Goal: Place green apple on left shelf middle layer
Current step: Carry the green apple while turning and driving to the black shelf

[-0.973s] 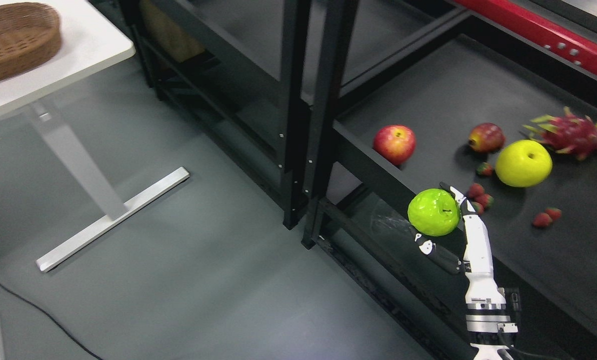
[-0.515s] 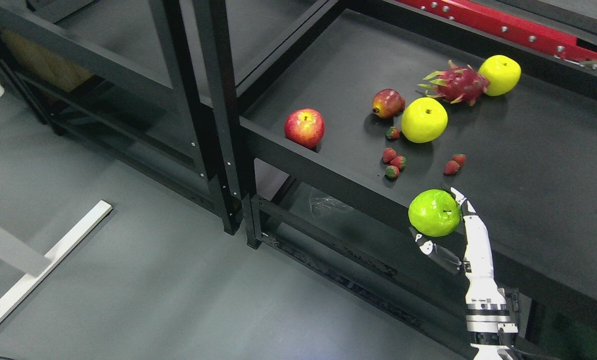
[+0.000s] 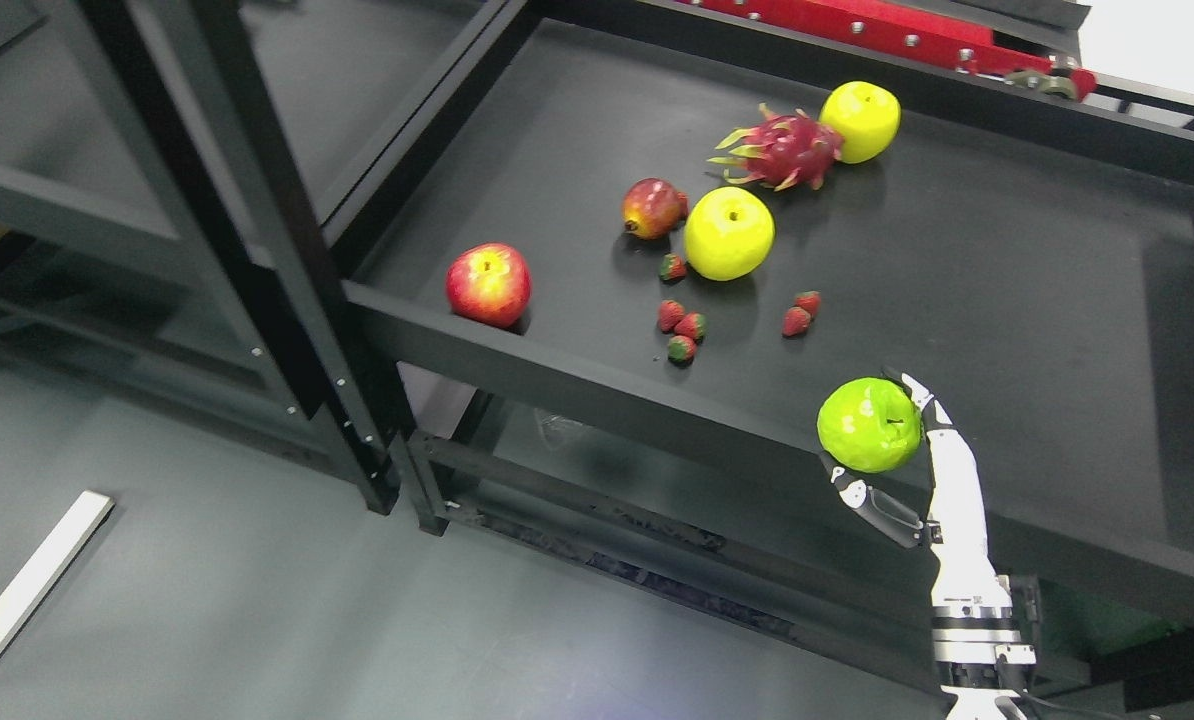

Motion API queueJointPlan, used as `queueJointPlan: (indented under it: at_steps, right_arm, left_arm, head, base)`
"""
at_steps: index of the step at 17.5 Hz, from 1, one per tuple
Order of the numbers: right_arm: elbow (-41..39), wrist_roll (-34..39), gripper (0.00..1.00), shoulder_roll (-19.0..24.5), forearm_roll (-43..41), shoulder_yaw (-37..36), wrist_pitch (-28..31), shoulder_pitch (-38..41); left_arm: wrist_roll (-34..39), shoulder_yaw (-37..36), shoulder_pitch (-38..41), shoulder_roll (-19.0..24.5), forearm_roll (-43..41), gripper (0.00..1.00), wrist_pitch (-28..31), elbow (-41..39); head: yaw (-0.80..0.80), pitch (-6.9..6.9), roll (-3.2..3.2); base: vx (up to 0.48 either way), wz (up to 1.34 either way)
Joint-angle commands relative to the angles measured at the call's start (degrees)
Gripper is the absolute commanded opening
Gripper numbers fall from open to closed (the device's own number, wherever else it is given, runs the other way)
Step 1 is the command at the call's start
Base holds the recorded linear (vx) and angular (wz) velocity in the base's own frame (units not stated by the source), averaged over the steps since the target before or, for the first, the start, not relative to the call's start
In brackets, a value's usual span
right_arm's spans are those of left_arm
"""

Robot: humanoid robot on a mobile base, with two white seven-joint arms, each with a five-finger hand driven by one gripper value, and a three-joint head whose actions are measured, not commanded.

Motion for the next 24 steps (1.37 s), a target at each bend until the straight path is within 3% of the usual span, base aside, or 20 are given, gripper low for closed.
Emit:
queueJointPlan:
  at_steps: [1, 10, 14, 19, 24]
  right_arm:
    - [0.0, 0.0, 0.00, -1.0, 0.0, 0.3, 0.9, -0.6]
    - [1.3, 0.0, 0.00, -1.0, 0.0, 3.3, 6.6, -5.1]
    - [4.9, 0.7, 0.00, -1.0, 0.5, 4.8, 12.8, -8.1]
    - [8.5, 7.0, 0.00, -1.0, 1.1, 5.7, 19.8, -10.9]
    - [11.5, 7.4, 0.00, -1.0, 3.8, 5.7, 26.2, -12.6]
  left_arm:
    - [0.0, 0.0, 0.0, 1.0, 0.0, 1.00, 0.0, 0.0]
    - [0.0, 0.0, 0.0, 1.0, 0.0, 1.00, 0.0, 0.0]
    - [0.0, -0.2, 0.0, 1.0, 0.0, 1.00, 0.0, 0.0]
    - [0.0, 0.0, 0.0, 1.0, 0.0, 1.00, 0.0, 0.0]
    - [0.0, 0.0, 0.0, 1.0, 0.0, 1.00, 0.0, 0.0]
  head:
    - [0.00, 0.00, 0.00]
    - [0.00, 0.00, 0.00]
    - [0.00, 0.00, 0.00]
    - [0.00, 0.00, 0.00]
    - [0.00, 0.00, 0.00]
  base:
    - [0.148, -0.30]
    - [0.201, -0.12]
    - [0.208, -0.04]
    - [0.173, -0.04]
    - [0.108, -0.02]
